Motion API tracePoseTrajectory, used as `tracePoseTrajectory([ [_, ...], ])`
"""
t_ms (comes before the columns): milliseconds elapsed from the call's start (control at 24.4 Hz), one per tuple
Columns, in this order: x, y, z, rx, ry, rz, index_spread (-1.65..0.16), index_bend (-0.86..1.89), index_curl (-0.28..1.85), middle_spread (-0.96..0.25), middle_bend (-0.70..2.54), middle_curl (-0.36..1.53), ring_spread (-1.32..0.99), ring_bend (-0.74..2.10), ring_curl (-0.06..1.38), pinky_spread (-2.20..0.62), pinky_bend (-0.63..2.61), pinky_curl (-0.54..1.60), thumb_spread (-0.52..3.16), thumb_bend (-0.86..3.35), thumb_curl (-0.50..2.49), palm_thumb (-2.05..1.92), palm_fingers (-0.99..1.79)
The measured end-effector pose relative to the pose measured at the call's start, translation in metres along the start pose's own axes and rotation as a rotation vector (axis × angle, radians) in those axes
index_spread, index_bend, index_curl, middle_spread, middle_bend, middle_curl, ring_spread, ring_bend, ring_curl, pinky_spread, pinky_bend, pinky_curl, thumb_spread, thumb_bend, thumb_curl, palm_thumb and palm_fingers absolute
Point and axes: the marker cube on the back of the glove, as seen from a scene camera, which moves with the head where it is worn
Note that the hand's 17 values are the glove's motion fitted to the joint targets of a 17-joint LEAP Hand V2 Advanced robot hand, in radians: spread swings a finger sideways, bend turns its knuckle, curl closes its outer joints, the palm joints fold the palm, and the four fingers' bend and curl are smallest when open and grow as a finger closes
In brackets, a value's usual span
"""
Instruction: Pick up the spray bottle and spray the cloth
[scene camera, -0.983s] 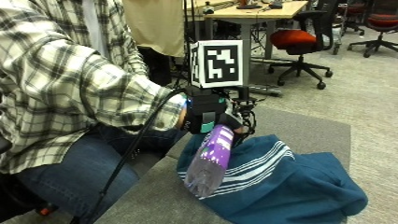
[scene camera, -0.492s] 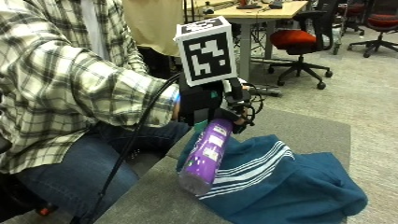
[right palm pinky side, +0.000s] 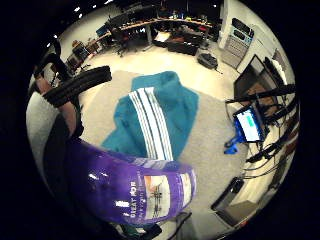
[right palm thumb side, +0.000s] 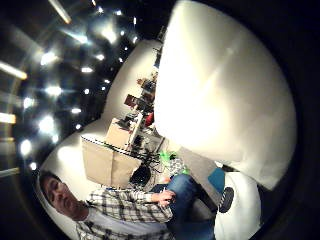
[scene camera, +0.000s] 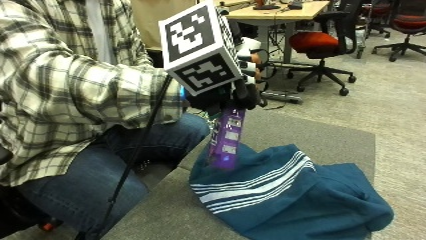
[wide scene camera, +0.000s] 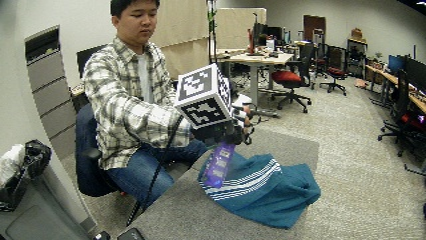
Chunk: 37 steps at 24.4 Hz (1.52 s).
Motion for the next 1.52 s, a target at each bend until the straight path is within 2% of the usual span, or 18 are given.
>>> tracePoseTrajectory([
  [246, -0.03, -0.016, 0.018, 0.119, -0.269, -0.042, -0.31, 0.15, 0.52, -0.18, 0.46, 0.56, -0.22, 0.59, 0.49, -0.16, 0.57, 0.42, 0.24, -0.03, 0.76, 1.12, 1.21],
  [656, -0.085, -0.001, 0.07, 0.023, -0.596, -0.158, -0.3, 0.15, 0.52, -0.18, 0.46, 0.56, -0.21, 0.59, 0.49, -0.16, 0.56, 0.42, 0.24, -0.03, 0.76, 1.13, 1.2],
  [942, -0.107, 0.008, 0.148, -0.165, -0.643, -0.236, -0.3, 0.15, 0.52, -0.18, 0.46, 0.56, -0.2, 0.59, 0.49, -0.15, 0.56, 0.42, 0.25, -0.03, 0.76, 1.13, 1.19],
  [1229, -0.112, -0.009, 0.204, -0.177, -0.745, -0.204, -0.3, 0.15, 0.51, -0.18, 0.45, 0.56, -0.2, 0.58, 0.49, -0.14, 0.56, 0.42, 0.26, -0.03, 0.76, 1.13, 1.18],
  [1516, -0.088, -0.035, 0.222, -0.08, -0.707, -0.163, -0.29, 0.14, 0.51, -0.18, 0.44, 0.56, -0.19, 0.57, 0.48, -0.14, 0.55, 0.41, 0.28, -0.03, 0.76, 1.14, 1.16],
])
